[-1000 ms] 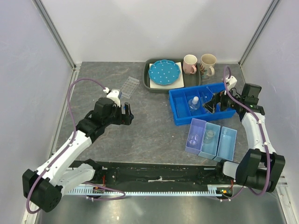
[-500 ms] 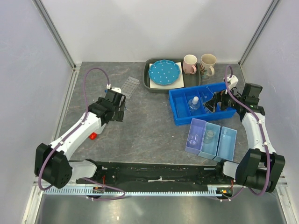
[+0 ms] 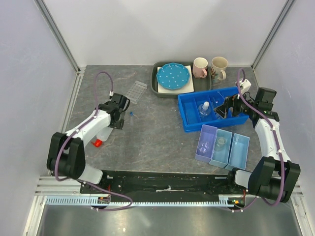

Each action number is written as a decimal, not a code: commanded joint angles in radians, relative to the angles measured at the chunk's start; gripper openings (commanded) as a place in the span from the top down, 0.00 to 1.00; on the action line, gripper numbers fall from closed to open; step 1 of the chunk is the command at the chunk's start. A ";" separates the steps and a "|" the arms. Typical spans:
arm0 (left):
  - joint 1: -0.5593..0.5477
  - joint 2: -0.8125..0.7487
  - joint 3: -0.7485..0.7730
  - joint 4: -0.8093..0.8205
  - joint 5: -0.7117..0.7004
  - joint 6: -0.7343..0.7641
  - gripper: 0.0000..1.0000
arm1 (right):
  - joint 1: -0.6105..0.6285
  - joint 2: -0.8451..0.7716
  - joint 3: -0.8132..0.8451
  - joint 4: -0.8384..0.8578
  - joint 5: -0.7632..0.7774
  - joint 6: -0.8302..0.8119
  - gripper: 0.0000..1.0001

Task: Organize the chemistry lab equipment

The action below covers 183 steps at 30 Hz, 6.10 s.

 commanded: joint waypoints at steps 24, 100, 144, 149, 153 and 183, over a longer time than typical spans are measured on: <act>0.135 0.079 0.038 -0.021 0.299 0.042 0.90 | -0.003 -0.041 0.016 0.028 -0.016 0.002 0.02; -0.350 -0.508 0.096 0.243 0.463 0.122 0.11 | 0.348 -0.007 0.352 -0.824 0.476 -0.465 0.72; -0.350 -0.635 -0.134 0.326 0.379 0.235 0.11 | -0.359 0.258 0.161 -1.099 0.354 -0.655 0.59; -0.350 -0.641 -0.135 0.327 0.383 0.233 0.11 | -0.361 0.251 0.137 -1.099 0.343 -0.645 0.54; -0.350 -0.645 -0.134 0.327 0.385 0.233 0.11 | -0.361 0.246 0.114 -1.098 0.343 -0.644 0.50; -0.350 -0.648 -0.135 0.327 0.391 0.233 0.11 | -0.361 0.126 0.299 -1.090 0.394 -0.624 0.19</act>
